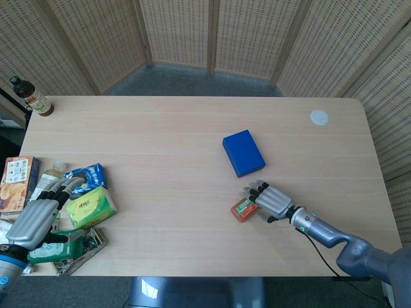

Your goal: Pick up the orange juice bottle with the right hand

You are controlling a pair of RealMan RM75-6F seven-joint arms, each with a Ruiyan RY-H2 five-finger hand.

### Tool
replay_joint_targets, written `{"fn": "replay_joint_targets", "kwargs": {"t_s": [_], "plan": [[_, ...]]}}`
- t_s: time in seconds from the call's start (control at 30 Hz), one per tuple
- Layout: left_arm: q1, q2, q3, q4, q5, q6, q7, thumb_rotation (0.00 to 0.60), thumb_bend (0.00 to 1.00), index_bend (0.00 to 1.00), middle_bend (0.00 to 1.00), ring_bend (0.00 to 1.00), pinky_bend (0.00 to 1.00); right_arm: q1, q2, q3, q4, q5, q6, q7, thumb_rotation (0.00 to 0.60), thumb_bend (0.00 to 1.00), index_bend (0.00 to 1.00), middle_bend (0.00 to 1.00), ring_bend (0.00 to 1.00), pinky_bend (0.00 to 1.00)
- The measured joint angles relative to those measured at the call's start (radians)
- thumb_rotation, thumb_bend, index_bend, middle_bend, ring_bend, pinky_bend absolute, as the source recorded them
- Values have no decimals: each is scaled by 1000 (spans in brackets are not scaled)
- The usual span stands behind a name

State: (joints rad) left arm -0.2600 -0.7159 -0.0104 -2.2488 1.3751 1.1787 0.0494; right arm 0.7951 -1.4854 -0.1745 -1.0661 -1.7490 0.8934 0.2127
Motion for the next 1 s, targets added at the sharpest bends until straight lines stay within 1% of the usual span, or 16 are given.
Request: {"fn": "replay_joint_targets", "kwargs": {"t_s": [0.33, 0.4, 0.47, 0.5, 0.53, 0.57, 0.6, 0.63, 0.67, 0.73, 0.8, 0.93, 1.0], "plan": [[7, 2, 3, 8, 10, 4, -25, 600, 241, 0, 0, 0, 0, -7, -62, -18, 86, -21, 18, 47, 465, 497, 0, 0, 0, 0], [8, 3, 3, 9, 11, 5, -31, 600, 241, 0, 0, 0, 0, -3, -72, -21, 97, -26, 17, 51, 488, 497, 0, 0, 0, 0], [9, 2, 3, 11, 15, 5, -38, 600, 240, 0, 0, 0, 0, -2, -80, -21, 104, -27, 16, 57, 539, 494, 0, 0, 0, 3], [9, 2, 3, 12, 17, 5, -41, 600, 239, 0, 0, 0, 0, -1, -84, -21, 108, -28, 19, 62, 570, 489, 0, 0, 0, 21], [10, 2, 3, 14, 19, 5, -44, 600, 240, 0, 0, 0, 0, -1, -88, -21, 110, -28, 21, 68, 588, 485, 0, 0, 0, 54], [10, 3, 4, 15, 20, 5, -46, 600, 240, 0, 0, 0, 0, -2, -91, -20, 113, -28, 25, 75, 599, 480, 0, 0, 0, 111], [11, 3, 4, 16, 21, 6, -48, 600, 239, 0, 0, 0, 0, -1, -96, -19, 119, -29, 33, 85, 600, 473, 0, 0, 10, 191], [11, 3, 3, 17, 21, 8, -51, 600, 240, 0, 0, 0, 0, -1, -100, -18, 123, -30, 39, 92, 600, 468, 2, 0, 44, 259], [12, 4, 3, 17, 22, 9, -53, 600, 240, 0, 0, 0, 0, -1, -102, -17, 127, -31, 45, 99, 600, 464, 11, 1, 75, 300], [13, 3, 2, 19, 24, 11, -60, 600, 241, 0, 0, 0, 0, 1, -106, -15, 132, -32, 54, 113, 600, 458, 70, 25, 172, 388], [14, 1, 3, 22, 27, 11, -65, 600, 241, 0, 0, 0, 0, 2, -108, -12, 132, -30, 59, 123, 600, 456, 149, 68, 242, 441], [14, -1, 4, 27, 32, 7, -73, 600, 240, 0, 0, 0, 0, 2, -111, -15, 129, -27, 53, 118, 600, 428, 219, 119, 319, 500], [15, 0, 4, 28, 33, 9, -77, 600, 240, 0, 0, 0, 0, -1, -111, -12, 123, -19, 49, 116, 600, 419, 245, 167, 352, 526]]}}
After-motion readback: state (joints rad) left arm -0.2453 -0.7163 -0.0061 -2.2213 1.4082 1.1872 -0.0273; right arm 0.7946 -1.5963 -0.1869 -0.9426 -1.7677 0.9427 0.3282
